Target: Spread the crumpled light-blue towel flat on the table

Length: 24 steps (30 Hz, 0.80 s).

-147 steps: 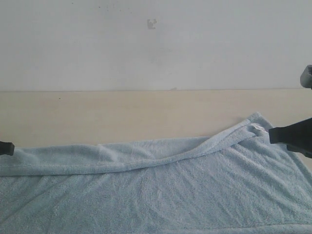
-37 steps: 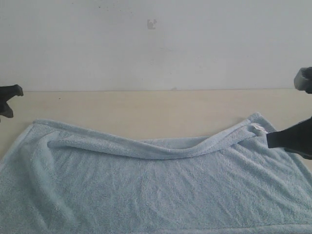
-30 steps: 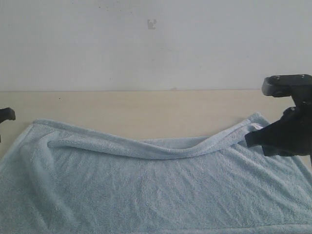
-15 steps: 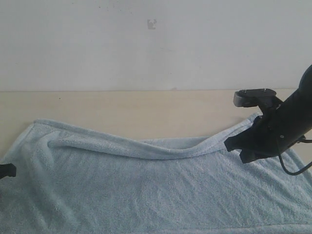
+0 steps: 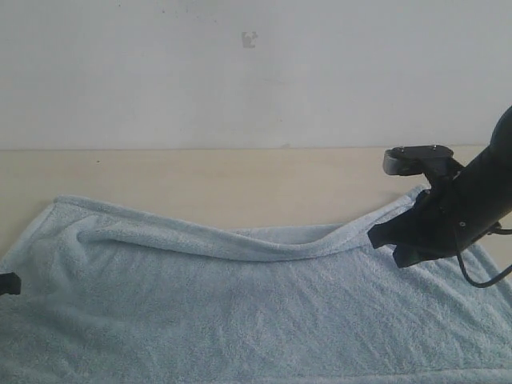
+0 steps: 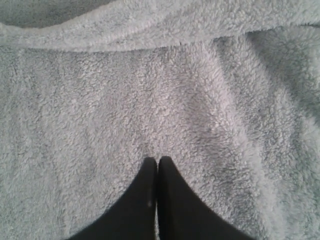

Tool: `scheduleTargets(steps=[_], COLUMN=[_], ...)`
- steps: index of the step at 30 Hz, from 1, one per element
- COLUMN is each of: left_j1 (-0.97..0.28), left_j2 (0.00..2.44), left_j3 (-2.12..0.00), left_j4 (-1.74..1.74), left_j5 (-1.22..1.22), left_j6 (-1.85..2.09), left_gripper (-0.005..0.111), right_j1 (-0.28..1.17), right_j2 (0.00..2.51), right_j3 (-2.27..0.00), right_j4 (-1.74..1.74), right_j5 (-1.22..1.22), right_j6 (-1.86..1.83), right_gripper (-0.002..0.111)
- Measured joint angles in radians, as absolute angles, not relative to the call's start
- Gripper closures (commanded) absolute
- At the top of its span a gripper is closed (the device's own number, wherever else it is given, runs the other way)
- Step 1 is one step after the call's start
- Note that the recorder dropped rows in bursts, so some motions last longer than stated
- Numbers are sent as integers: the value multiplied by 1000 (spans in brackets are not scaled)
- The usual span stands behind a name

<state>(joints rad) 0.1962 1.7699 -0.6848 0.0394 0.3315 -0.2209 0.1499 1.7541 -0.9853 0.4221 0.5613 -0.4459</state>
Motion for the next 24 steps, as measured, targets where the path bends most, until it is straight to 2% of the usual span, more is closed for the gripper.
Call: scheduleTargets(steps=[7,16,24], left_j1=[196,196,196], left_j2=[1679,1463,1400], left_j3=[-614,-598,-598], left_j4=[296,288,231], left_j5=[360,376,324], left_j6=[-508,-535,-524], left_gripper=[99,99,99], right_j1=[159,331,347], right_j2=[1754,1801,1969], right_j3=[-985,-1073,-1186], right_j4=[470,536,540], right_j5=[576,589,644], right_j6=[-509,-609,-582], right_gripper=[108,108,108])
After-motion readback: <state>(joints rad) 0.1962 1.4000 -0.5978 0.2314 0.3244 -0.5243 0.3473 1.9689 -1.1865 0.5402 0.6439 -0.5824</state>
